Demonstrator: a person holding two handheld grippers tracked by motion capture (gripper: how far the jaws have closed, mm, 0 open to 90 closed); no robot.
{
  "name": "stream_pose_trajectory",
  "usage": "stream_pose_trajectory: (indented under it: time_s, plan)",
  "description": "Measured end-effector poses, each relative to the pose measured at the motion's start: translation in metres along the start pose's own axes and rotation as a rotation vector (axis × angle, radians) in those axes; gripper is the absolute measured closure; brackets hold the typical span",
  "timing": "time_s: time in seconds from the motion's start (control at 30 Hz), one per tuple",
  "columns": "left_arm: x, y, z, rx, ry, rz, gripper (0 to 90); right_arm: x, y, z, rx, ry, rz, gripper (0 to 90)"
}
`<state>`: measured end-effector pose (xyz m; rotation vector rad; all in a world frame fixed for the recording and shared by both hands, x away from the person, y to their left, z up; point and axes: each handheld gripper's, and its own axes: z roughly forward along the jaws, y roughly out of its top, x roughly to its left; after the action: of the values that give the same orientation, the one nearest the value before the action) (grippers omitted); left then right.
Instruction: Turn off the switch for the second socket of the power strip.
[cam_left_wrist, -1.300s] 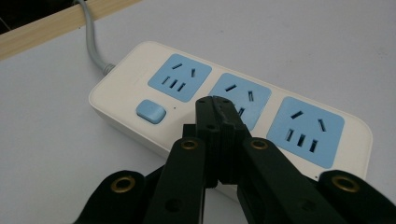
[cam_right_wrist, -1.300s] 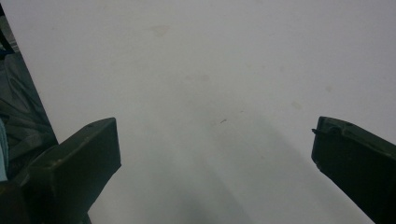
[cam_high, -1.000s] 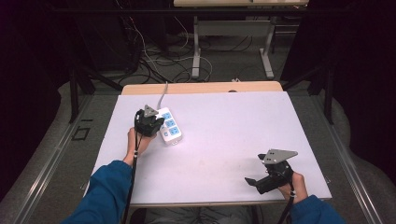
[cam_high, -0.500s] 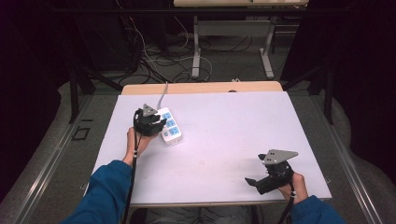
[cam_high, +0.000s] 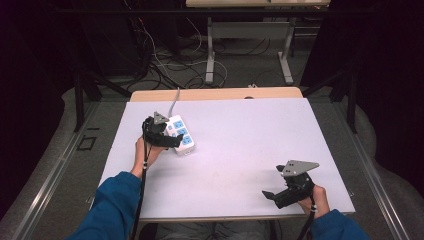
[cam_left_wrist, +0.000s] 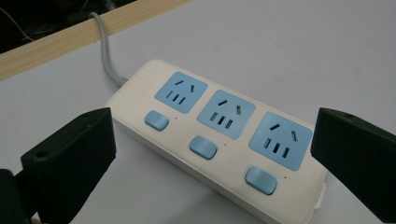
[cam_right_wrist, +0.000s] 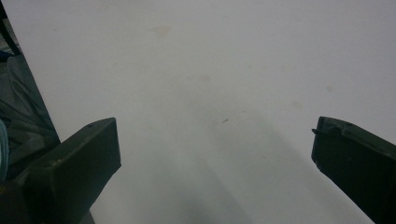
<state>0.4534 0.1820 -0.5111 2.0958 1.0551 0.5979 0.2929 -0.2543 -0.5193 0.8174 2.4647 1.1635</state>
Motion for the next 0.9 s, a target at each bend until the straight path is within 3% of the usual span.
stream_pose_trajectory:
  time_s: [0.37, 0.47, 0.5, 0.9]
  plan:
    - [-0.002, -0.003, -0.008, 0.001, -0.002, 0.004, 0.0, 0.000, 0.000, 0.001, -0.004, 0.002, 0.008, 0.6]
    - [-0.004, -0.005, -0.010, 0.007, -0.002, 0.013, 0.0, -0.001, 0.001, 0.001, -0.006, 0.003, -0.013, 0.6]
    - [-0.004, -0.005, -0.011, 0.006, -0.004, 0.020, 0.0, 0.000, 0.000, 0.001, -0.004, 0.003, 0.008, 0.6]
    - [-0.019, -0.016, -0.028, 0.007, -0.031, 0.074, 0.0, -0.001, 0.000, 0.000, -0.004, -0.001, -0.003, 0.5]
